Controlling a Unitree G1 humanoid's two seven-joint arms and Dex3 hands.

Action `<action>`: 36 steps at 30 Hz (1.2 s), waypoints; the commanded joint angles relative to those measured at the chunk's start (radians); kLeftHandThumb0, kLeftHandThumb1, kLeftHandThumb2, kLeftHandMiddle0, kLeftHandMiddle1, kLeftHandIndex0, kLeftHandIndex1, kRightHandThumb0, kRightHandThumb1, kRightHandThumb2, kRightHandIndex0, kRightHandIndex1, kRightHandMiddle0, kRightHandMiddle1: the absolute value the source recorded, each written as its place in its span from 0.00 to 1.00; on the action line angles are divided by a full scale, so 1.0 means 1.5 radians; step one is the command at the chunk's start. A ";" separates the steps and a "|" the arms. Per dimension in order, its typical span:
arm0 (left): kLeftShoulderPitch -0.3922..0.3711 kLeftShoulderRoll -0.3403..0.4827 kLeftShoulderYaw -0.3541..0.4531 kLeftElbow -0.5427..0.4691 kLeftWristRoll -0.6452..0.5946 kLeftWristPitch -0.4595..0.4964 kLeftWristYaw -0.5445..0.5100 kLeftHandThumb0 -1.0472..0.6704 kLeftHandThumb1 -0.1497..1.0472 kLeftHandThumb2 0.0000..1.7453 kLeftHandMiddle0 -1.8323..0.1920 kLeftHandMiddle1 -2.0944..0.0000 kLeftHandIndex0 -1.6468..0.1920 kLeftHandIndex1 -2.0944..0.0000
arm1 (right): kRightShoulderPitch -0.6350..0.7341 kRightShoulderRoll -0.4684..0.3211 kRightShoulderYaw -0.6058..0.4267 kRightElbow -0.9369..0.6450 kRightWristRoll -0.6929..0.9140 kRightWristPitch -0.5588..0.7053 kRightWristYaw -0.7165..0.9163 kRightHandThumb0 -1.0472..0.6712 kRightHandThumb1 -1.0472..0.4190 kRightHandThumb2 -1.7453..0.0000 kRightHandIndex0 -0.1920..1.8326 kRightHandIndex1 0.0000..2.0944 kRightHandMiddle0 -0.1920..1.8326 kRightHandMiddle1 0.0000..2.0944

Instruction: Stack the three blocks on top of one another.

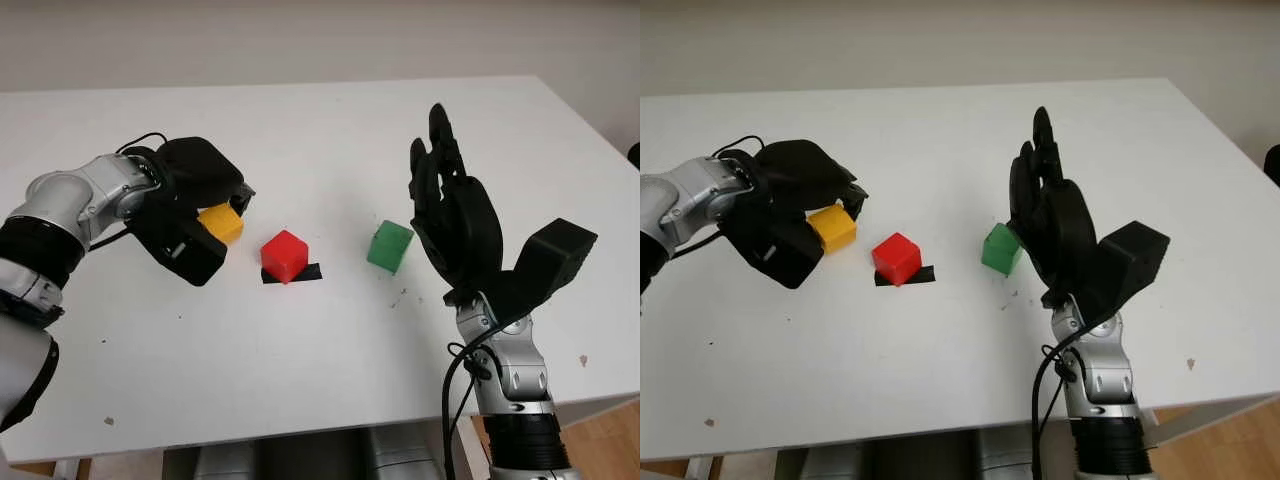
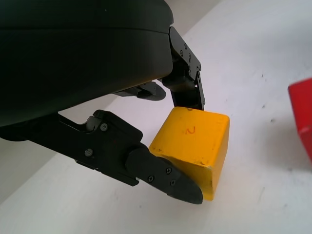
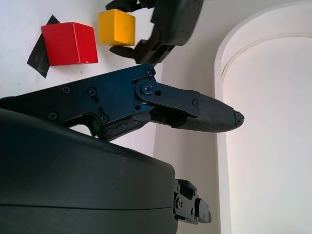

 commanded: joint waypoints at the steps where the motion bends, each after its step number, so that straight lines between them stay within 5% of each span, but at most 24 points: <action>1: -0.021 0.014 0.028 -0.041 -0.028 0.005 -0.044 0.36 0.90 0.03 0.72 0.98 0.64 0.43 | -0.001 0.004 0.002 -0.010 -0.003 -0.009 -0.003 0.19 0.00 0.63 0.00 0.00 0.00 0.00; 9: -0.022 0.006 0.096 -0.127 -0.131 0.056 -0.195 0.38 0.92 0.03 0.75 0.98 0.63 0.45 | 0.001 0.010 0.004 -0.010 -0.004 -0.007 -0.007 0.19 0.00 0.63 0.00 0.00 0.00 0.00; 21: -0.026 -0.051 0.153 -0.112 -0.294 0.080 -0.265 0.35 0.95 0.03 0.77 0.98 0.67 0.35 | 0.008 0.012 0.006 -0.021 -0.006 0.000 -0.013 0.18 0.00 0.64 0.00 0.00 0.00 0.00; 36: -0.008 -0.073 0.156 -0.090 -0.303 0.056 -0.221 0.33 0.96 0.03 0.76 0.97 0.70 0.33 | 0.003 0.010 0.007 -0.016 -0.008 -0.011 -0.016 0.18 0.00 0.64 0.00 0.00 0.00 0.00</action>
